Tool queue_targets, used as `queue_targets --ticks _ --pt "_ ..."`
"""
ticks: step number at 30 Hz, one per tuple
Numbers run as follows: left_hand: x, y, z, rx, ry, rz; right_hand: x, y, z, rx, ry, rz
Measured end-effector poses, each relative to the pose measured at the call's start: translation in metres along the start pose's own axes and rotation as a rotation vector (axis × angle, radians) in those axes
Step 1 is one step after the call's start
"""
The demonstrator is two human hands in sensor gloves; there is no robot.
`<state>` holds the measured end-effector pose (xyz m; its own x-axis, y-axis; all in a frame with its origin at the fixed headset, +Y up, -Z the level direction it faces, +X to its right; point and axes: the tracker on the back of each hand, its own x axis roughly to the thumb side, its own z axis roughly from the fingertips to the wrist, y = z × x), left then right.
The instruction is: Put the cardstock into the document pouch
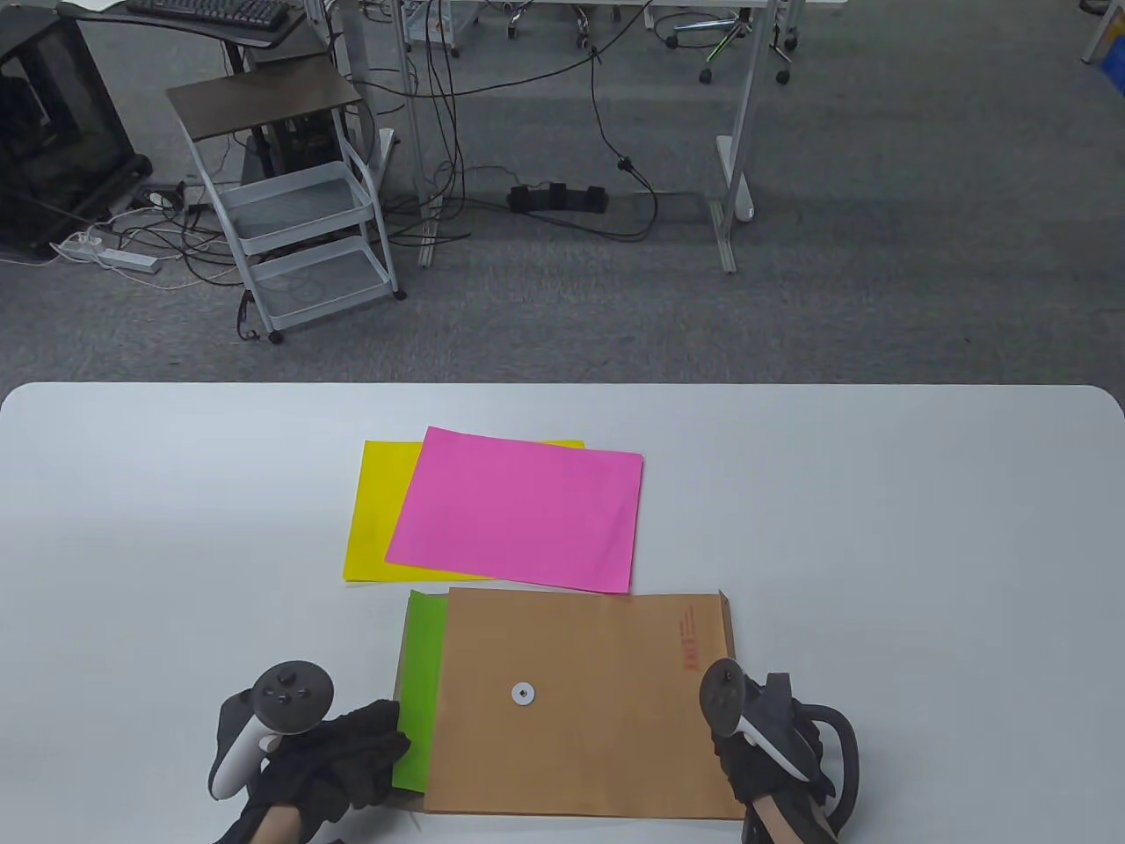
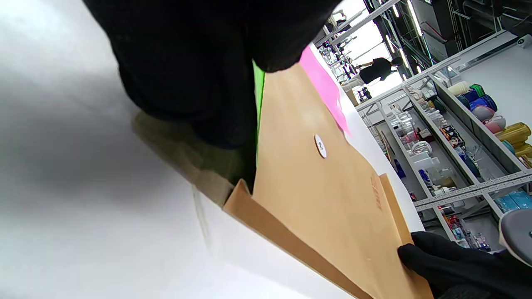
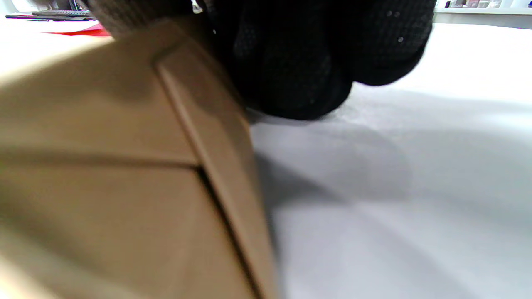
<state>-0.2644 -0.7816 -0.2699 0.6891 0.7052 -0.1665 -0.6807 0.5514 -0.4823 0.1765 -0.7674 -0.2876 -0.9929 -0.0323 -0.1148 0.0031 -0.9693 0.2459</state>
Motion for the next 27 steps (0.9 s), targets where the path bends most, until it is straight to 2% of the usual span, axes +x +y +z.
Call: queue_targets --ticks 6,14,27 --pt "0.002 -0.003 -0.003 -0.005 0.009 0.002 0.000 0.000 0.000 0.000 0.000 0.000" --pt "-0.007 -0.005 -0.011 -0.085 0.016 0.193 0.000 0.000 0.000 0.008 -0.001 -0.001" --pt "-0.013 -0.009 -0.021 -0.154 0.021 0.344 -0.001 -0.001 -0.001 0.015 0.003 -0.024"
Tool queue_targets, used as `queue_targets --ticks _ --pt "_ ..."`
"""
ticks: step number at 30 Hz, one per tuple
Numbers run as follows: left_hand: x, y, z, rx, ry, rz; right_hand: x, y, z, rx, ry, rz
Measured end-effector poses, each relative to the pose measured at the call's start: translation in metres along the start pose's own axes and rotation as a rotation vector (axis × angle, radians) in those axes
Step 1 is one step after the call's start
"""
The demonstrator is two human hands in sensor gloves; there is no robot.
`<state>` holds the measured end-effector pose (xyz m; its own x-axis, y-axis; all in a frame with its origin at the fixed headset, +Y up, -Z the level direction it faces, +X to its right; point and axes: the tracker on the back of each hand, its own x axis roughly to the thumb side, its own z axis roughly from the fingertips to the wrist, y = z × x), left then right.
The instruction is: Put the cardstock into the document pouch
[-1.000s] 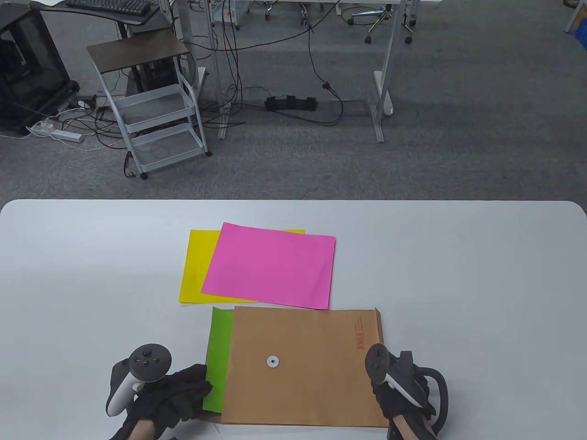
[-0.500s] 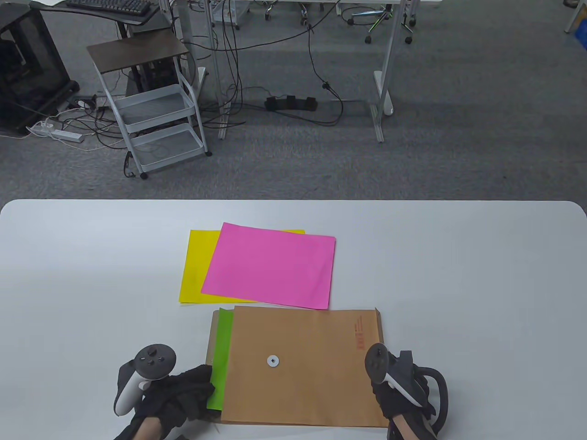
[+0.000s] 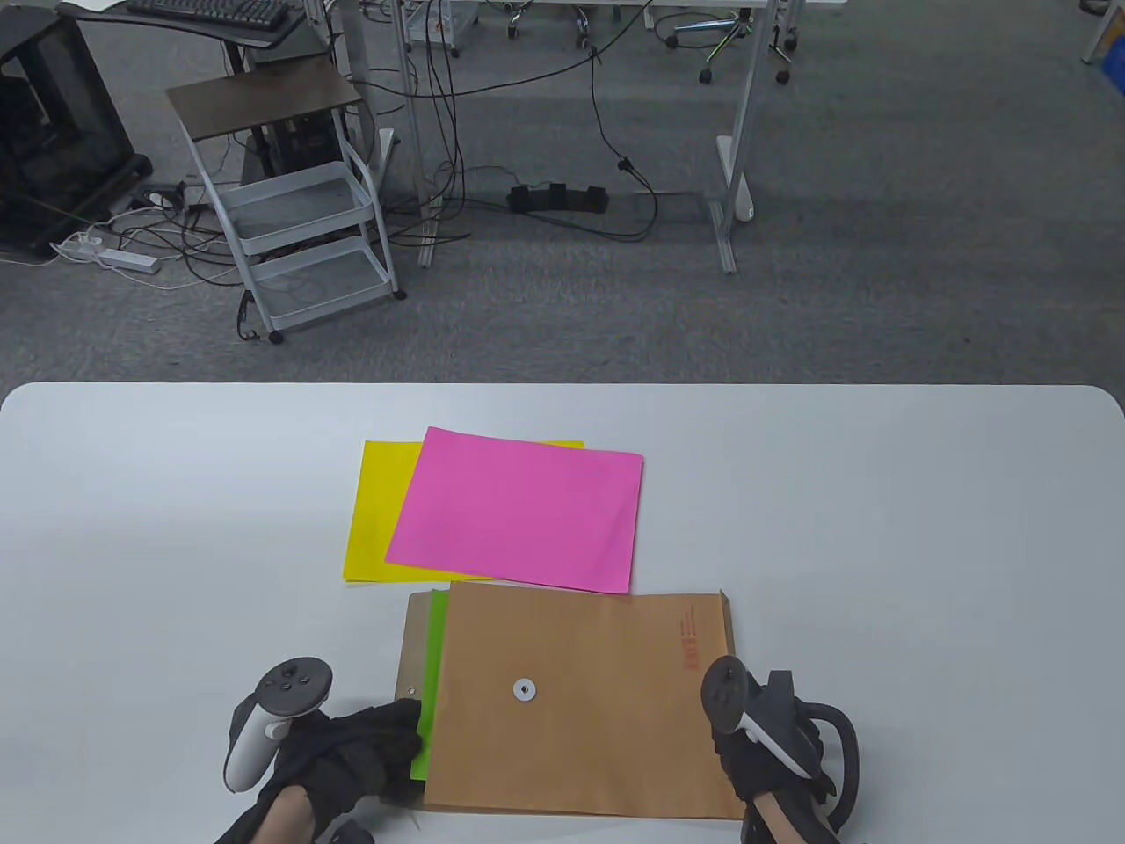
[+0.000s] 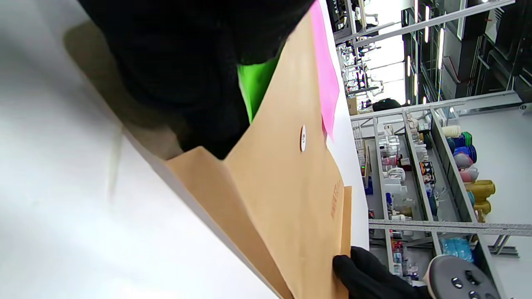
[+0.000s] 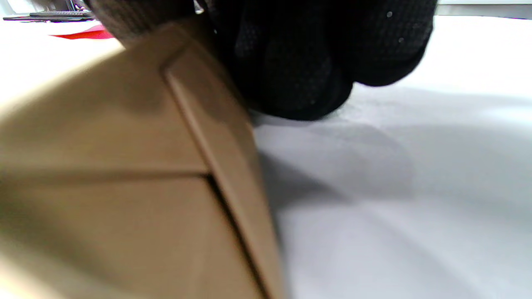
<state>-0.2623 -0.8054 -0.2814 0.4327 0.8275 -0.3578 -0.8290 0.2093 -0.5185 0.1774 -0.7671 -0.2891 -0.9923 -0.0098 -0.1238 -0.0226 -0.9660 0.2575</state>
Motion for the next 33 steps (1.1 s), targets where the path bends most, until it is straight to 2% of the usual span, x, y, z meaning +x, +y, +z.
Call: queue_targets --ticks 17,33 --pt "-0.001 -0.003 -0.010 -0.085 0.035 0.155 -0.003 -0.001 -0.002 0.013 0.004 -0.029" --pt "0.008 -0.006 -0.025 -0.180 0.068 0.158 -0.010 -0.002 -0.006 0.032 -0.003 -0.095"
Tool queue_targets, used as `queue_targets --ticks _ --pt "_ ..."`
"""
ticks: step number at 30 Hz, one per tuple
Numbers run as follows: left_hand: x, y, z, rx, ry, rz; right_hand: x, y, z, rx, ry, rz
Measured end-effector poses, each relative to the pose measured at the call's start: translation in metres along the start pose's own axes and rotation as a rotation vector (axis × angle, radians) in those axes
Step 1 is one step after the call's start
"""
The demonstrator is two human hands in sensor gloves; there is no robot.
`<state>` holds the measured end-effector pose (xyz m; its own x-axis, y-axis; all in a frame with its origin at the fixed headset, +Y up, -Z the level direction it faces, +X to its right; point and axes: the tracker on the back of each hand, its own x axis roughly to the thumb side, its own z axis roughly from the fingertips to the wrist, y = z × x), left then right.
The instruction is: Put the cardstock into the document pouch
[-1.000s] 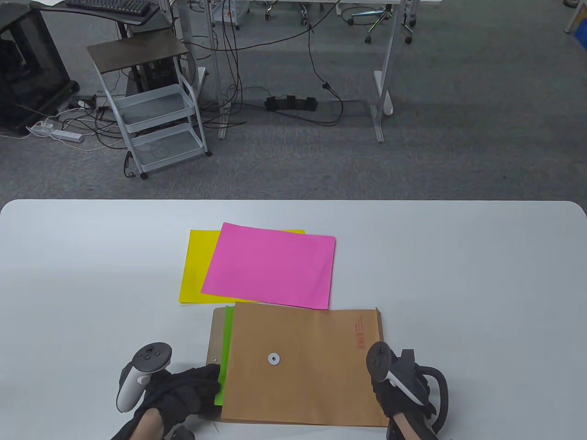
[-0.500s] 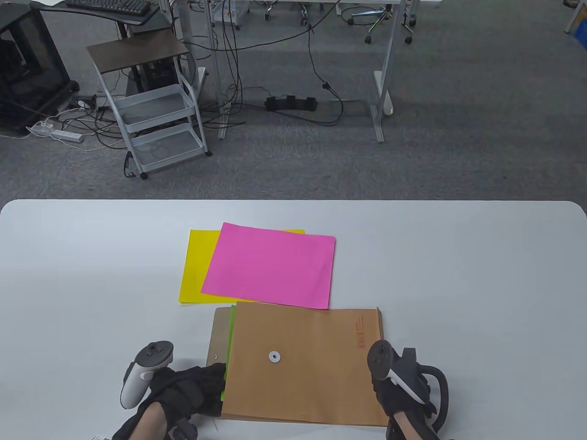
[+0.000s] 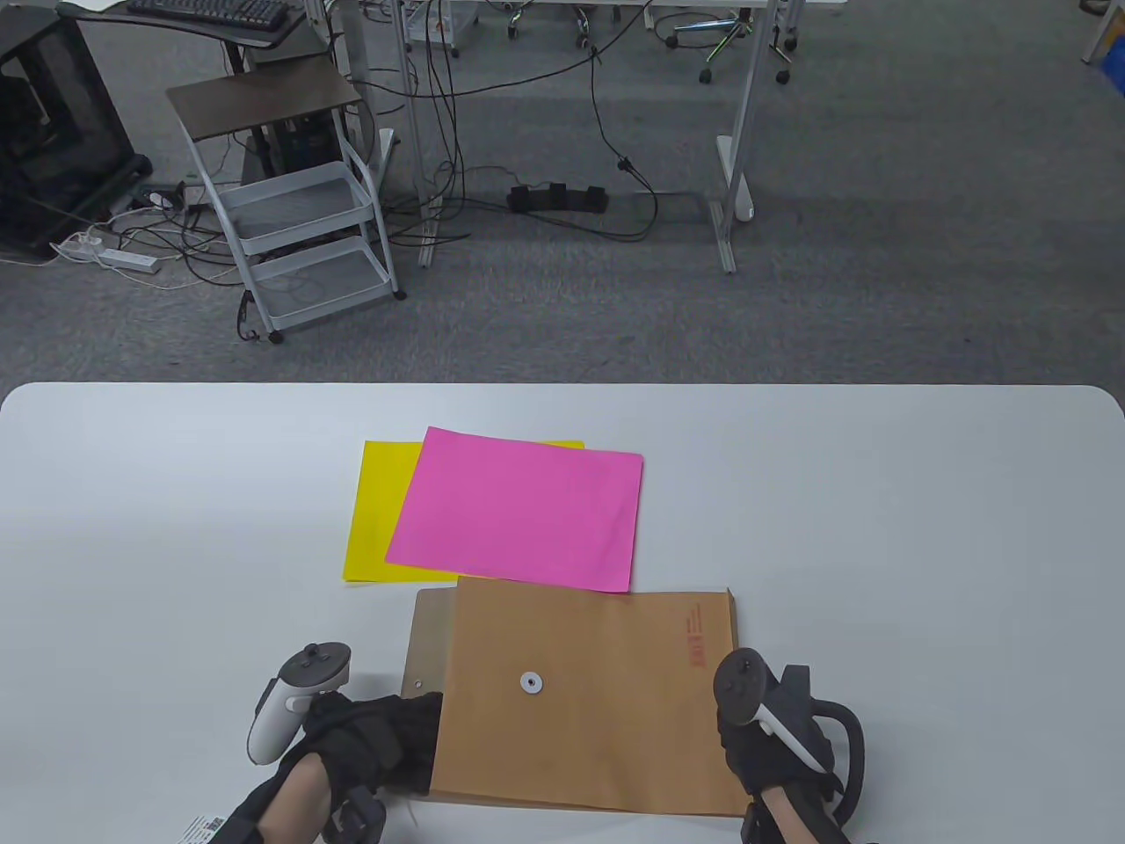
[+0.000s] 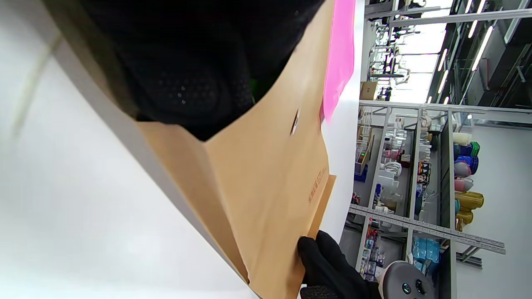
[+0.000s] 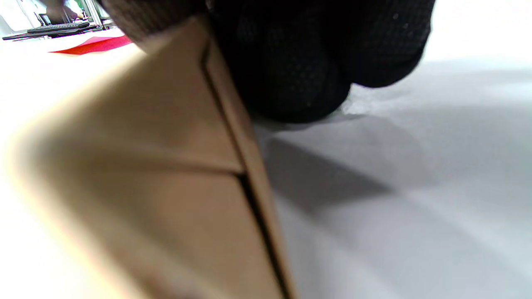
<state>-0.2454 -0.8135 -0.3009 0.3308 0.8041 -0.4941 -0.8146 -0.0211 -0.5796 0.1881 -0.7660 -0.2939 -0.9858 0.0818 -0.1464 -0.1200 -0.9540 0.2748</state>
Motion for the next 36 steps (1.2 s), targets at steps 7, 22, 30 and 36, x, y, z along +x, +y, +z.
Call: queue_targets --ticks 7,22,30,36 --pt "0.011 -0.006 -0.004 0.073 0.078 -0.175 0.001 0.000 0.000 0.004 -0.006 0.023" --pt "0.097 0.018 0.009 0.342 0.345 -0.828 0.001 0.000 0.001 -0.003 -0.009 0.020" --pt "0.140 0.035 -0.038 0.703 0.179 -0.866 0.001 0.001 0.001 -0.006 -0.012 0.016" --pt "0.133 0.054 -0.083 0.810 0.200 -0.885 0.000 0.001 0.001 -0.003 -0.013 0.007"
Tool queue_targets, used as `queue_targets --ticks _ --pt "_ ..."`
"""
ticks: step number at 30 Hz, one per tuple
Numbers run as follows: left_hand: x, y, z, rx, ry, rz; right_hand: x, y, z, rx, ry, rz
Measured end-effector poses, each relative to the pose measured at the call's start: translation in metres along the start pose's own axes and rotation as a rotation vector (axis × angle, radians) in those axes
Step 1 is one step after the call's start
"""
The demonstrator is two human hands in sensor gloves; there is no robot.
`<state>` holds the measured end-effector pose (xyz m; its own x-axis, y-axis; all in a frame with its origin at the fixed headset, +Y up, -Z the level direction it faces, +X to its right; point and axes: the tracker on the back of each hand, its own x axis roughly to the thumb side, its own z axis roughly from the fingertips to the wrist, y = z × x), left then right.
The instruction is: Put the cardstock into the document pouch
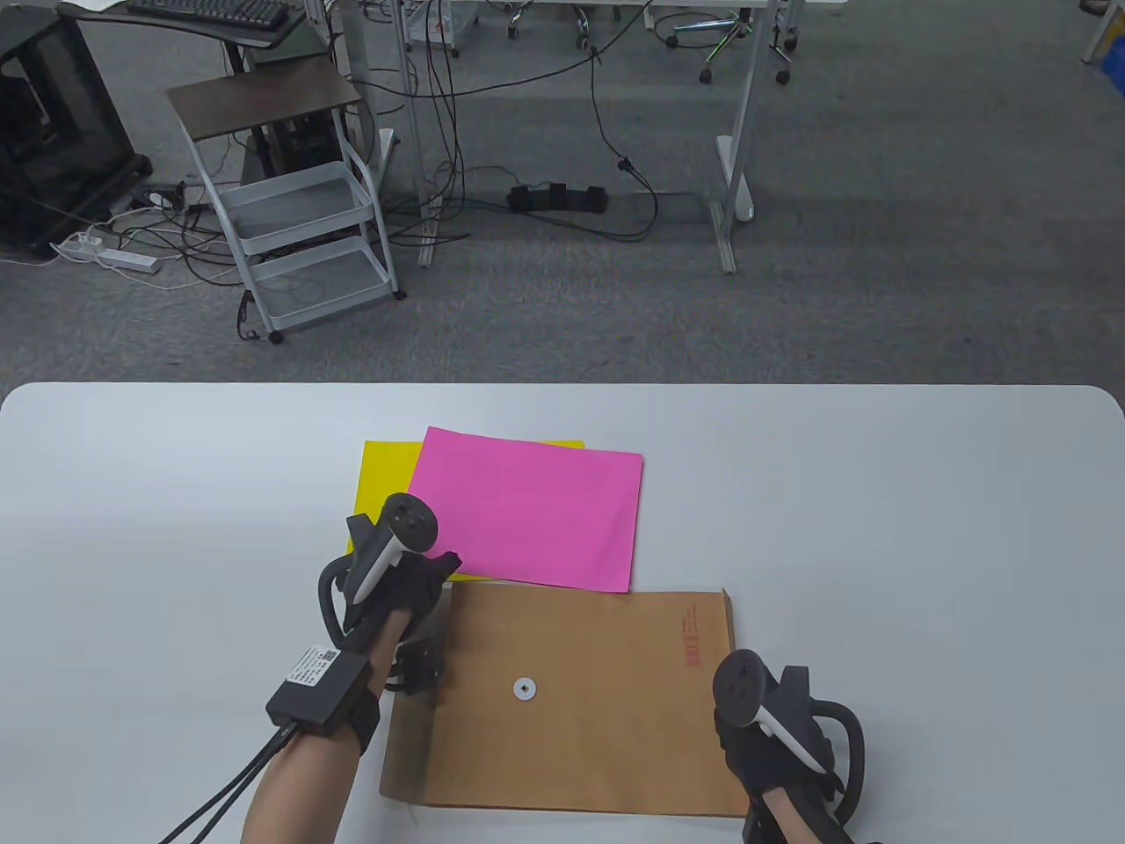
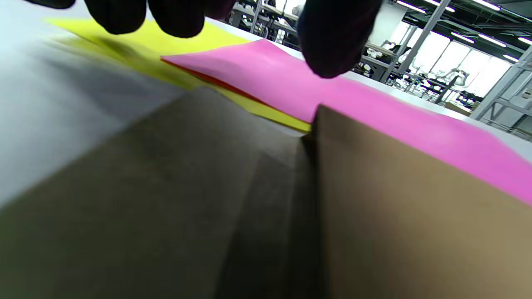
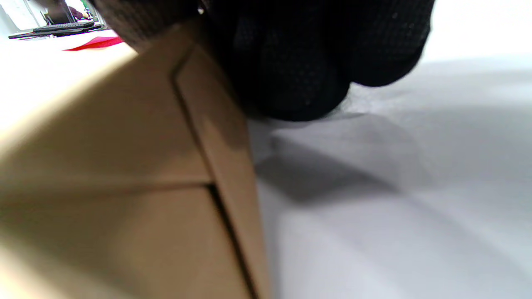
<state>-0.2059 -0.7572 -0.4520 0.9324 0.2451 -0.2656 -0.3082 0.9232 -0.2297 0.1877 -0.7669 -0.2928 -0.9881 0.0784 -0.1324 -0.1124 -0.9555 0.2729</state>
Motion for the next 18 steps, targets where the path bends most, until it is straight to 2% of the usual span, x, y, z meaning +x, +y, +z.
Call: queue_targets --ticks 2,7,14,18 --pt "0.003 -0.004 -0.011 0.010 0.004 -0.061 0.000 0.000 0.000 0.003 0.001 -0.007" --pt "0.011 -0.008 -0.024 -0.080 0.052 -0.156 0.000 0.000 0.000 -0.003 0.002 -0.003" --pt "0.009 0.002 -0.035 -0.176 0.079 -0.111 0.000 0.000 0.000 -0.008 0.005 0.002" --pt "0.007 0.007 -0.040 -0.189 0.095 -0.092 0.001 0.000 0.000 -0.009 0.006 0.015"
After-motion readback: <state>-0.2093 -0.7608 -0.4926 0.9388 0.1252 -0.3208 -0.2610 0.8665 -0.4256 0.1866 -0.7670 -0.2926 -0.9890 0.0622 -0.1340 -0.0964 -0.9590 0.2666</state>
